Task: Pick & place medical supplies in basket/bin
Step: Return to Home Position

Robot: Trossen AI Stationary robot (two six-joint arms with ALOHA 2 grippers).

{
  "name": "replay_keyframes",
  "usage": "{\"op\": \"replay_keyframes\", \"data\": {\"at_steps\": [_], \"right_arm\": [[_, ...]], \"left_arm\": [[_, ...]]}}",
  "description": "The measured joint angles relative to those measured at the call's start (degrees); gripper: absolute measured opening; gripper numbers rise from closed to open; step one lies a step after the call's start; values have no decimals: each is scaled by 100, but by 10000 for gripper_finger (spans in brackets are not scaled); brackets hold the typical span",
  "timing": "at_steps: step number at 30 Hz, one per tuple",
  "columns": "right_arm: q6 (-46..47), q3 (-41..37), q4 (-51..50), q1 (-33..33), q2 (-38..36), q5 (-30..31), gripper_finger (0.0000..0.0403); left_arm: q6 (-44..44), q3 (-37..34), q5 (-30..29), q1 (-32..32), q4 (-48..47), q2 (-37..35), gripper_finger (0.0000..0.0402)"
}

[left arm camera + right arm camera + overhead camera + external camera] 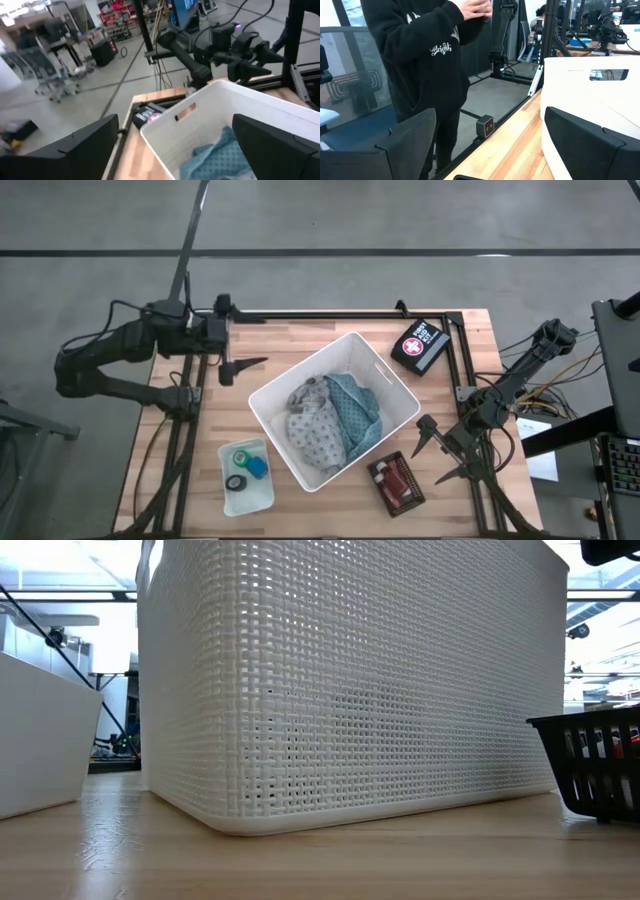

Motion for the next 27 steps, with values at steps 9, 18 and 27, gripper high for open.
{"op": "replay_keyframes", "data": {"at_steps": [9,18,27], "right_arm": [[0,-1,0,0,0,0,368],[0,0,0,2,0,0,368],[0,0,2,1,0,0,368]], "left_arm": [[-340,-146,721,0,-258,-529,392],[-59,-146,1279,0,-534,-735,327],[-194,-148,1264,0,-585,-935,191]]}}
